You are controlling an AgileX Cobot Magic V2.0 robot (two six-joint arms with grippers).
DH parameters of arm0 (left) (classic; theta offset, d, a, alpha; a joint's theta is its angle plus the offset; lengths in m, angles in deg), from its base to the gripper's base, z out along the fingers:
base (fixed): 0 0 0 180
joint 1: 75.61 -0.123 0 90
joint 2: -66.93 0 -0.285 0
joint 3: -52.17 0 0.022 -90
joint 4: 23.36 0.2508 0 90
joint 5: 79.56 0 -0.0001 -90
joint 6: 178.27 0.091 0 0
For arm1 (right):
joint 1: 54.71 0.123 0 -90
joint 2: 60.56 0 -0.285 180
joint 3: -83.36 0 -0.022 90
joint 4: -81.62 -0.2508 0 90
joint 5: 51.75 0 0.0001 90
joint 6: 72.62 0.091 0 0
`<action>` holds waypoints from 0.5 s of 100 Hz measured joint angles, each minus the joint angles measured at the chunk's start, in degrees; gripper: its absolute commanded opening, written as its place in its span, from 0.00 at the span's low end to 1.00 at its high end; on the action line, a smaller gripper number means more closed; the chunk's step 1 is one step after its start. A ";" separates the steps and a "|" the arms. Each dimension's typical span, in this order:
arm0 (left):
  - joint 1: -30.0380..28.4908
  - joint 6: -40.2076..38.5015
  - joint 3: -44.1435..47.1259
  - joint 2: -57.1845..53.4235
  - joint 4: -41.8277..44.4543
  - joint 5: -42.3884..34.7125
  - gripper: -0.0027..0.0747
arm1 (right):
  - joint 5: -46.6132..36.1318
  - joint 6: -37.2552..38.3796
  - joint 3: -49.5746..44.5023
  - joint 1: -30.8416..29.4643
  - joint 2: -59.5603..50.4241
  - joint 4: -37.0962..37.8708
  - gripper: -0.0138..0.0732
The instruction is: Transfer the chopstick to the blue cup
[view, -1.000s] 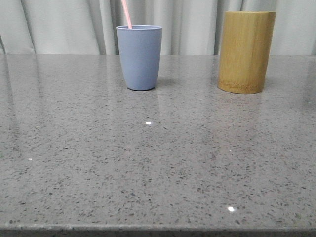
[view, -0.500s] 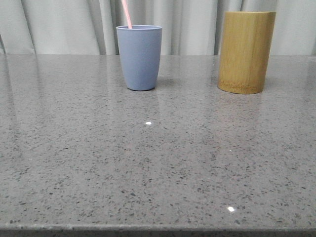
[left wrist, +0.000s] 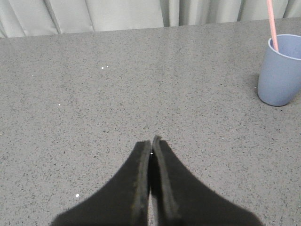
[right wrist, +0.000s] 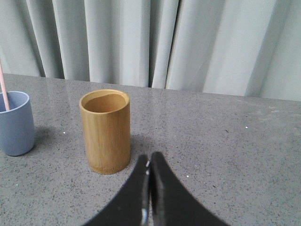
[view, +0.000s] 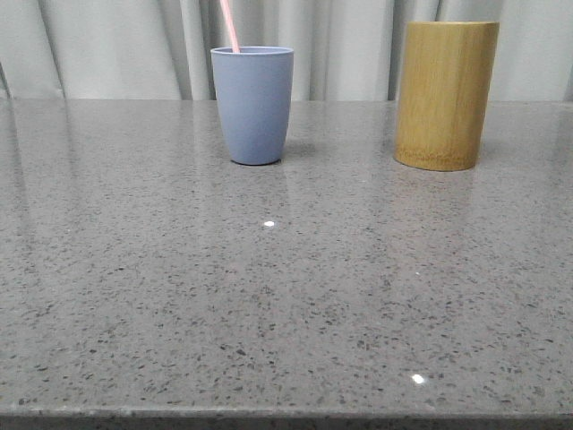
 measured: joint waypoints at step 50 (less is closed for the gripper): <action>0.00 -0.03 1.11 -1.92 0.13 -1.09 0.01 | 0.00 0.00 -2.95 0.00 -5.61 0.00 0.08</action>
